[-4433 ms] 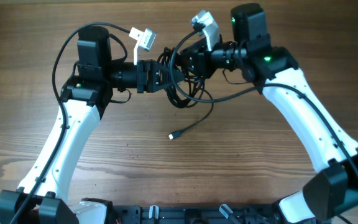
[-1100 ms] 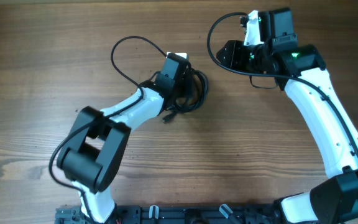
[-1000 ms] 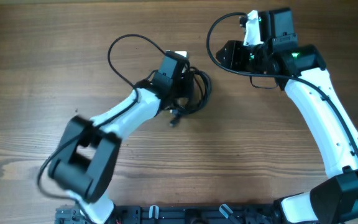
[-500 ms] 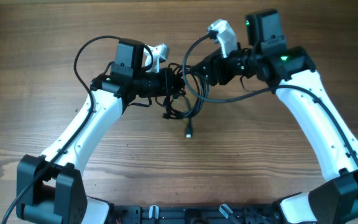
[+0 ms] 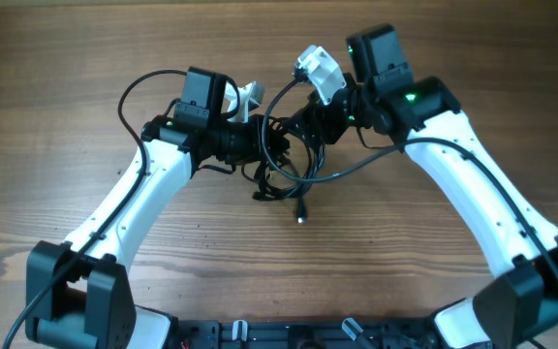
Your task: Untangle cables
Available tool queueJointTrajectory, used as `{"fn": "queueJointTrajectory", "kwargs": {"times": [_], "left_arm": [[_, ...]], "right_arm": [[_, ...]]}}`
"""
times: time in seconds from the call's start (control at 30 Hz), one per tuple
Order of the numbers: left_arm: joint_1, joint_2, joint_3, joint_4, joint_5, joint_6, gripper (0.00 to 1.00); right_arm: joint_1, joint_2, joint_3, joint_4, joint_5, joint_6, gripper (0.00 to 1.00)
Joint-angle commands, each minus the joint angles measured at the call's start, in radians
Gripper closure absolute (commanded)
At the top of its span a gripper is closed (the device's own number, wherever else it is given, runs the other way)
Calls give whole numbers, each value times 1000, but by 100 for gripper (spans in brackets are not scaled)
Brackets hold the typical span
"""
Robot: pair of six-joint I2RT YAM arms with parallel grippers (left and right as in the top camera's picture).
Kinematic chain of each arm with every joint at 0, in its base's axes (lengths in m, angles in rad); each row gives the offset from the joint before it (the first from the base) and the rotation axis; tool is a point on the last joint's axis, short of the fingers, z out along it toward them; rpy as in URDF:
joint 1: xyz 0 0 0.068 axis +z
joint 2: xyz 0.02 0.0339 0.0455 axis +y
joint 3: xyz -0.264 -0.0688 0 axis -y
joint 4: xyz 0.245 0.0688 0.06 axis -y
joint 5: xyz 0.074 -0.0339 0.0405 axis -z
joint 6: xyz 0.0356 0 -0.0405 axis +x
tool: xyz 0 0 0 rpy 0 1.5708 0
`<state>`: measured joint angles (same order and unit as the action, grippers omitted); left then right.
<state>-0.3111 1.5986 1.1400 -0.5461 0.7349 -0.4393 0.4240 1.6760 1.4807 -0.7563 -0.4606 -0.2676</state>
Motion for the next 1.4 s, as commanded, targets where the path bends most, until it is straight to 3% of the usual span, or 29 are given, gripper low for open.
{"fn": "queueJointTrajectory", "kwargs": {"times": [0.0, 0.3, 0.37, 0.47, 0.53, 0.63, 0.87, 0.97, 1.3, 1.37], "left_arm": [[6, -10, 6, -5, 27, 17, 96], [6, -10, 6, 5, -6, 16, 96], [6, -10, 6, 7, -6, 13, 96], [6, -10, 6, 7, -6, 13, 96], [6, -10, 6, 6, -7, 13, 96], [6, -10, 6, 6, -33, 13, 96], [34, -10, 6, 7, -279, -106, 96], [69, -10, 6, 8, -391, -153, 96], [122, -10, 6, 6, -554, -153, 96], [124, -10, 6, 6, -554, -153, 96]], "right_arm": [[5, 45, 3, -30, 35, -20, 20], [5, 74, -2, -101, 19, -19, 40], [5, 95, -2, -97, 19, -18, 61], [5, 127, -2, -91, 19, -16, 68], [5, 134, -2, -72, 19, 16, 83], [-10, 110, 16, -38, 19, 101, 95], [-126, -50, 51, -79, -68, 204, 96], [-220, -109, 51, -138, -247, 180, 96], [-490, -114, 51, -150, -664, 201, 96], [-531, -113, 51, -150, -613, 242, 96]]}}
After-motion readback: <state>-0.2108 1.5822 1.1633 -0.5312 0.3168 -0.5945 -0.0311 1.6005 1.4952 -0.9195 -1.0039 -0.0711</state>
